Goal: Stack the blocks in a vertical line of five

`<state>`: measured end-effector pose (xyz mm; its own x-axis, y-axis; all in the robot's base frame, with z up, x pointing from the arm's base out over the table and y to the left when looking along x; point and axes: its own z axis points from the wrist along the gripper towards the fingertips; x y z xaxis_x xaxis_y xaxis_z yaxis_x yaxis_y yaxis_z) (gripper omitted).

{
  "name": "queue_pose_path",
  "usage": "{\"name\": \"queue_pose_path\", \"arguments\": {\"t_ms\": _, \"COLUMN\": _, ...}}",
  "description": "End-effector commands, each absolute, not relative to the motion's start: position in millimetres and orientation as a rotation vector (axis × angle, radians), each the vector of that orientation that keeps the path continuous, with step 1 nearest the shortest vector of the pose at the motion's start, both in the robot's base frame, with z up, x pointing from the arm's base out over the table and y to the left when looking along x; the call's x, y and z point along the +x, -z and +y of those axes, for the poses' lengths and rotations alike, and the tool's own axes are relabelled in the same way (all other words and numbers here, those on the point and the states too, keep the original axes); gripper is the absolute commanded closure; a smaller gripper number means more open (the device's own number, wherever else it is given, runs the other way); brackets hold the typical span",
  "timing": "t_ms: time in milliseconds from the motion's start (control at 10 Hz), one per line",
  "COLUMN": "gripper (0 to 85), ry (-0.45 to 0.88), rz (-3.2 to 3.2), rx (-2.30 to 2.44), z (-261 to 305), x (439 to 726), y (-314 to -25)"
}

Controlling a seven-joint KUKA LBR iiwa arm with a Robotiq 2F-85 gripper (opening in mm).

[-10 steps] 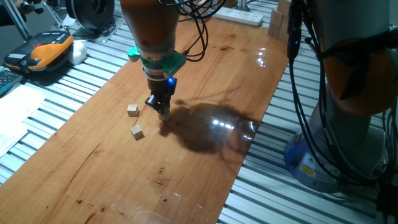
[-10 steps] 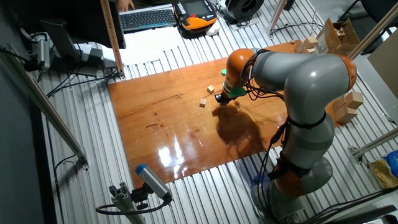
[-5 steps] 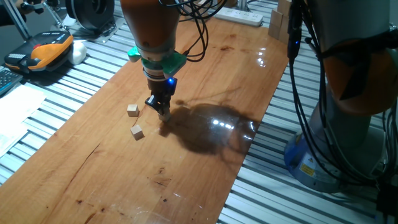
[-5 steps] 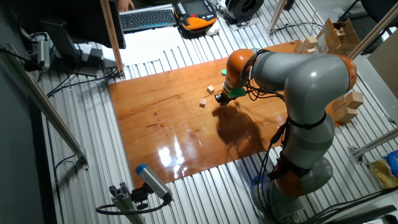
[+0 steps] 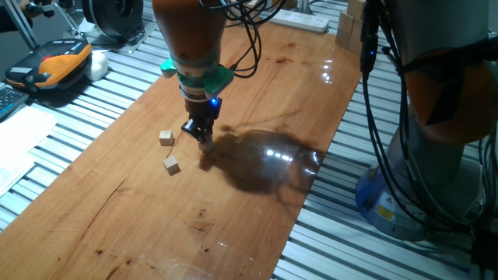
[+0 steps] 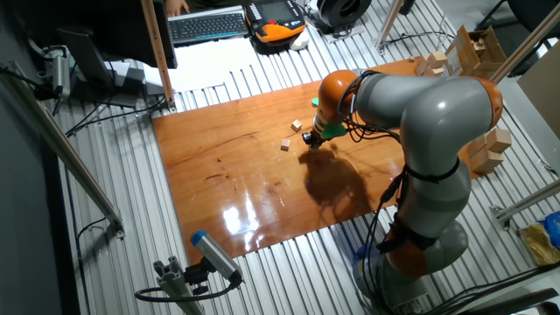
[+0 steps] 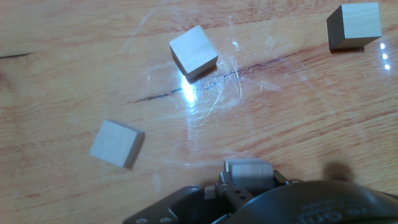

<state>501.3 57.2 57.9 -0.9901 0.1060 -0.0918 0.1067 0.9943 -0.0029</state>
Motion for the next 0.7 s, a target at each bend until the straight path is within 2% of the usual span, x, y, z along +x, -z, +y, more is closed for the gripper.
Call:
{"name": "queue_pose_path", "arguments": {"t_ms": 0, "gripper": 68.0, "ry": 0.012, "rz": 3.045, "rx": 0.163, "z": 57.3, "x": 501.2, "y": -57.6}}
{"name": "queue_pose_path", "arguments": {"t_ms": 600, "gripper": 68.0, "ry": 0.002, "rz": 3.046, "rx": 0.158, "z": 58.3, "x": 500.1, "y": -57.8}}
